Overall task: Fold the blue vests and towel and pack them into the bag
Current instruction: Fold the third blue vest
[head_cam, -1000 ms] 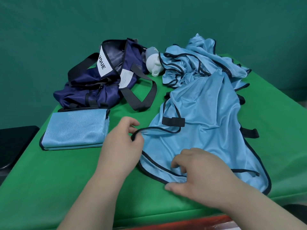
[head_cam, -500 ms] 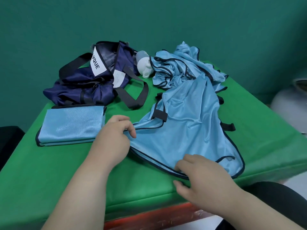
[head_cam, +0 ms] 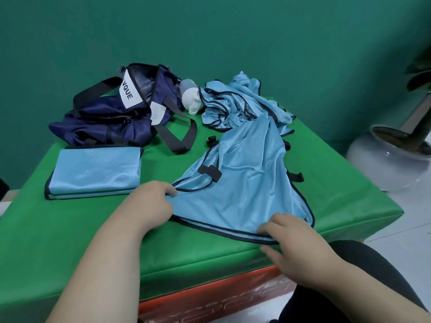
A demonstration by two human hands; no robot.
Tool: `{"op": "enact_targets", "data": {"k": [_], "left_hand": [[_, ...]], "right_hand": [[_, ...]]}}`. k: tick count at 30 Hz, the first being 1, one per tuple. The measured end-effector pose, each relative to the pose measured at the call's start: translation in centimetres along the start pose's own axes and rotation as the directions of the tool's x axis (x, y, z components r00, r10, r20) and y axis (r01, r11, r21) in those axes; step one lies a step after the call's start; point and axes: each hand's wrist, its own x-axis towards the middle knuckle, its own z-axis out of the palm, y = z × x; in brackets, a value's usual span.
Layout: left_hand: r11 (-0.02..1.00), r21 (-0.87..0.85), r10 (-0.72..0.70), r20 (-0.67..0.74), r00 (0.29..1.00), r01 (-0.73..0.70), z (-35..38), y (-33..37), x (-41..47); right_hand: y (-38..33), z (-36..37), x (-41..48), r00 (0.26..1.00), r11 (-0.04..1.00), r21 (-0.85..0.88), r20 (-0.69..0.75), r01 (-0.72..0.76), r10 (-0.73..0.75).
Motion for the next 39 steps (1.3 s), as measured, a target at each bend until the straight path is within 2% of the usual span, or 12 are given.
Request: {"op": "enact_targets", "data": {"k": [4,9,15,23,28,31,34,36,39], "left_hand": [[1.0,-0.025,-0.005,-0.017,1.0,0.004,0.0,-0.1,-0.1],[0.997,-0.077,-0.029,-0.037,0.999,0.026,0.1,0.2,0.0],[0.98,-0.191,-0.084,-0.162,0.983,0.052,-0.3,0.4,0.2],[0.936,-0.344,-0.162,-0.253,0.954,0.068,-0.2,0.0,0.6],[0.949,-0.306,-0.152,-0.24,0.959,0.074,-0.1,0.1,0.6],[0.98,-0.199,-0.047,-0.211,0.976,0.004,0.2,-0.1,0.7],[0.992,-0.053,0.101,-0.205,0.973,-0.114,0.7,-0.4,1.0],[0.965,0.037,0.261,-0.196,0.945,-0.259,0.9,0.0,0.8],[0.874,-0.024,0.484,-0.048,0.874,-0.485,1.7,1.9,-0.3]], "right_hand": [[1.6,-0.6,-0.5,0.998,0.999,-0.024,0.045,-0.039,0.04],[3.2,-0.6,-1.0,0.999,0.997,-0.072,-0.023,-0.04,0.039],[3.8,-0.4,-1.2,0.996,0.996,-0.092,-0.093,-0.02,0.011],[4.5,-0.5,-0.9,0.997,0.985,-0.173,-0.07,-0.025,0.013],[4.6,-1.5,-0.3,1.0,0.988,-0.155,-0.021,0.013,-0.017],[5.5,-2.7,0.0,0.999,0.996,-0.075,0.025,-0.044,0.046],[6.1,-3.5,0.1,0.998,0.997,-0.035,0.002,-0.064,0.064],[6.1,-3.7,0.0,0.996,0.996,-0.011,0.005,-0.083,0.083],[5.9,-3.8,0.0,0.997,0.997,0.016,-0.02,-0.077,0.077]]}}
